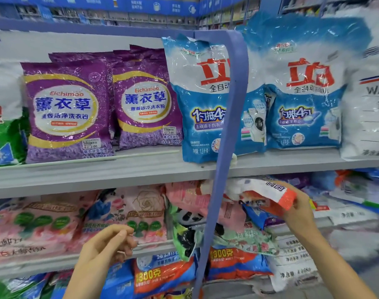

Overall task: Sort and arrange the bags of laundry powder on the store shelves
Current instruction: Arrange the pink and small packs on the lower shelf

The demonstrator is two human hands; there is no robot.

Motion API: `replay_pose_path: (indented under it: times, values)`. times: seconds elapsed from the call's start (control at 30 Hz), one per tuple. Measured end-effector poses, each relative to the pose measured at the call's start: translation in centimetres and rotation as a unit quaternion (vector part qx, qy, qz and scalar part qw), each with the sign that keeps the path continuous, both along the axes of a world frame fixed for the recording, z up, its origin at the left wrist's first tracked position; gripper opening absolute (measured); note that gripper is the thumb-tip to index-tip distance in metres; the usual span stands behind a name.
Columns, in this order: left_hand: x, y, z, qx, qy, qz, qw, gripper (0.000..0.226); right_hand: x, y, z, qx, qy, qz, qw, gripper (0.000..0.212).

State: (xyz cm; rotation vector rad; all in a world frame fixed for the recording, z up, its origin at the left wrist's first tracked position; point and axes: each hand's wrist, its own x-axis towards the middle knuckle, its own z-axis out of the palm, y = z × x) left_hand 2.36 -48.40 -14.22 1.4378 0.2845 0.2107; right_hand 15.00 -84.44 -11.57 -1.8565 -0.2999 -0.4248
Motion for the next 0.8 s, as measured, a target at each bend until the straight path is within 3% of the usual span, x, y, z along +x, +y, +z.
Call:
replay_pose_path:
  times: [0.1, 0.3, 0.47, 0.67, 0.73, 0.8]
  values:
    - [0.7, -0.7, 0.3, 0.013, -0.011, -0.036, 0.999, 0.022, -2.3, 0.6, 1.7, 0.017, -0.048, -0.036, 0.998, 0.027]
    - [2.2, -1.7, 0.7, 0.055, -0.023, -0.110, 0.992, 0.016, -4.4, 0.6, 4.4, 0.131, 0.001, -0.125, 0.983, 0.021]
    - [2.0, -4.2, 0.0, 0.098, 0.005, -0.216, 0.971, 0.004, -7.4, 0.6, 8.2, 0.228, 0.029, -0.142, 0.963, 0.039]
    - [1.6, -10.5, -0.7, 0.115, 0.025, -0.425, 0.898, 0.070, -11.5, 1.2, 12.1, 0.290, 0.082, -0.136, 0.944, 0.014]
    - [1.6, -12.1, 0.2, 0.103, -0.003, -0.446, 0.889, 0.058, -12.5, 1.7, 13.2, 0.302, 0.095, -0.117, 0.941, 0.012]
    - [1.8, -12.8, 1.4, 0.073, -0.050, -0.423, 0.902, 0.021, -13.2, 2.3, 14.0, 0.313, 0.120, -0.099, 0.937, 0.012]
